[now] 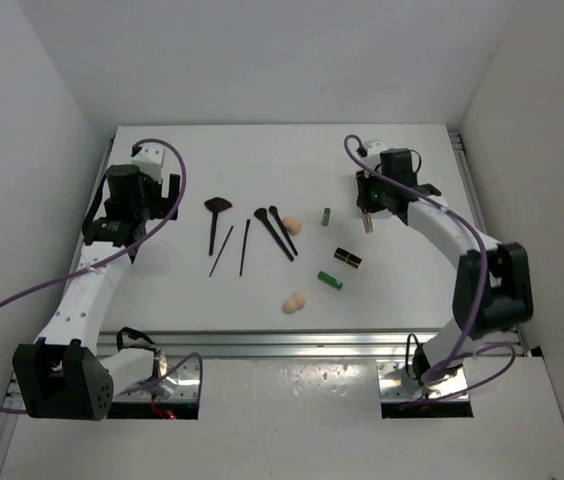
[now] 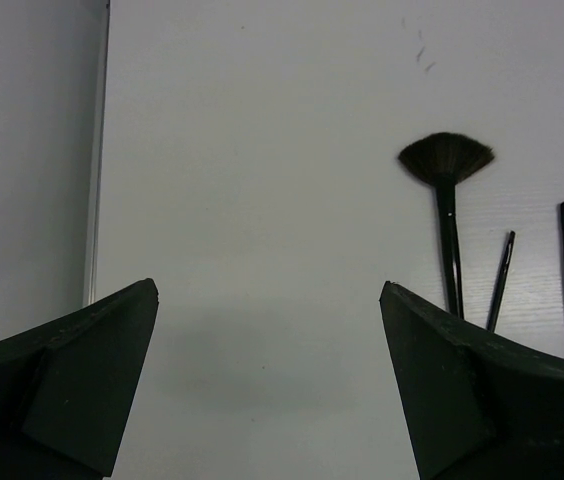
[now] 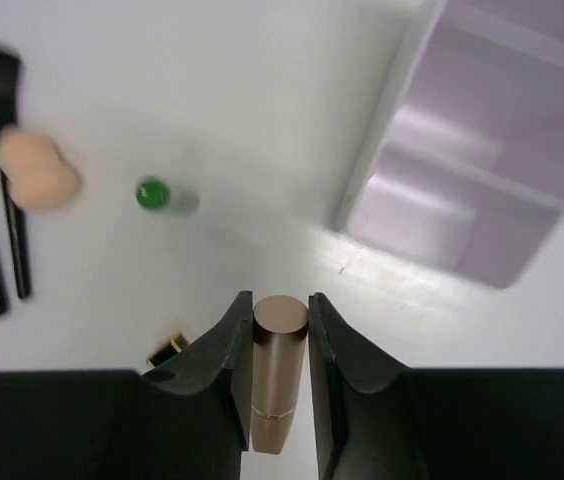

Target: Organize the makeup

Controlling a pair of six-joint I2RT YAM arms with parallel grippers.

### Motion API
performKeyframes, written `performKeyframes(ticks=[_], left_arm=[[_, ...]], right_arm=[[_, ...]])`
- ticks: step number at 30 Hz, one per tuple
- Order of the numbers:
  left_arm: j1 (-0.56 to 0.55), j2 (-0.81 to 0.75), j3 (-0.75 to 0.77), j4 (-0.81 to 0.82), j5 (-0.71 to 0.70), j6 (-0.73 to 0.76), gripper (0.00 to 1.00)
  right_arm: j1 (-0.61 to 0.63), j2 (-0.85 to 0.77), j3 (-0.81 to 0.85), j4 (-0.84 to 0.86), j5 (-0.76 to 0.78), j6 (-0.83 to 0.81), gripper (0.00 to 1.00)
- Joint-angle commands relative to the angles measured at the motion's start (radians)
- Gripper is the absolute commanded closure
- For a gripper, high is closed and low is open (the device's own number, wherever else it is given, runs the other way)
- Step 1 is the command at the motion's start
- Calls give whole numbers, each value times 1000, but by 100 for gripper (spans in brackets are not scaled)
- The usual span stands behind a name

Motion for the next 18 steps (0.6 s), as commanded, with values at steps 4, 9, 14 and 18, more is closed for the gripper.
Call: performKeyframes(ticks=[4, 9, 14, 18], left_arm=[[11, 32, 82, 81, 110, -44, 0], [11, 66, 118, 142, 183, -56, 0], [11, 95, 118, 210, 168, -76, 0], [11, 115, 118, 230, 149, -90, 0]], right_arm=[[-77, -100, -176, 668, 102, 142, 100], [-120, 14, -198, 976, 162, 153, 100], [-128, 84, -228, 1133, 179, 165, 100], [-129, 126, -250, 1229, 171, 173, 100]])
